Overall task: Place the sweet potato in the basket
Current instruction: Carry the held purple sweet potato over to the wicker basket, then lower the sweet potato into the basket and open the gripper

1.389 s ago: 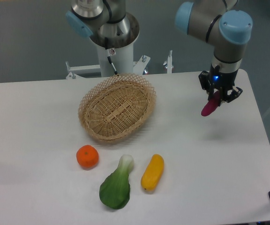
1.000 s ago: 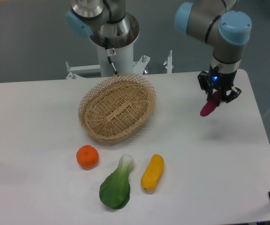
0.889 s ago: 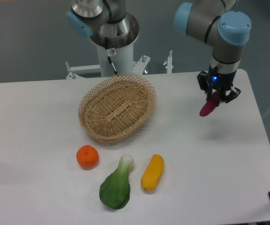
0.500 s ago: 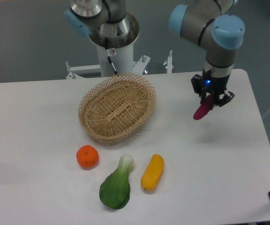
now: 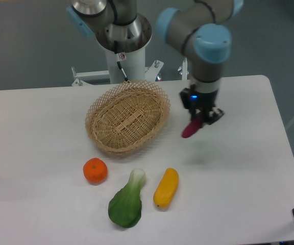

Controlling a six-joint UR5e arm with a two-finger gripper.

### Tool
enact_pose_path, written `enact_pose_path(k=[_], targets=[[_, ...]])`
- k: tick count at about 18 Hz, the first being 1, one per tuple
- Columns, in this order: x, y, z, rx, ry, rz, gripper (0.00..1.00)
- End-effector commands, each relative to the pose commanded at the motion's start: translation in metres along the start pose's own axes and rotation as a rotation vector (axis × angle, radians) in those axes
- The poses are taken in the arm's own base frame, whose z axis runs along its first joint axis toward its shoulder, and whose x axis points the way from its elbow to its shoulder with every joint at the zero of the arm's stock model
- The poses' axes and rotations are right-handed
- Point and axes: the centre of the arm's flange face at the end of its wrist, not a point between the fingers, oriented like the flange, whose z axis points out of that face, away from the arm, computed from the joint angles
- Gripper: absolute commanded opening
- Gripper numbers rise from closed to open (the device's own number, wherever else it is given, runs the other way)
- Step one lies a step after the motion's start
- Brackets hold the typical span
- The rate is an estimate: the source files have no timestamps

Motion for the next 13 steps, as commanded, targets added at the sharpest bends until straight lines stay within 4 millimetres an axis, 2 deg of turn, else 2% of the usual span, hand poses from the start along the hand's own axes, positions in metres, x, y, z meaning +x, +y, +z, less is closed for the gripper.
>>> enact_pose_path(k=[2, 6, 8, 11, 13], targets=[[0.026, -0.016, 0.005, 0.001, 0.017, 0.038, 0.08], [0.083, -0.034, 0.016, 0.0, 0.051, 0.109, 0.08], [0.109, -0.035, 0.033, 0.001, 0.087, 0.132, 0.09], [0.121, -0.04, 0.045, -0.006, 0.118, 0.147, 0.12], [0.13, -0.044, 0.053, -0.009, 0.138, 0.165, 0.17]])
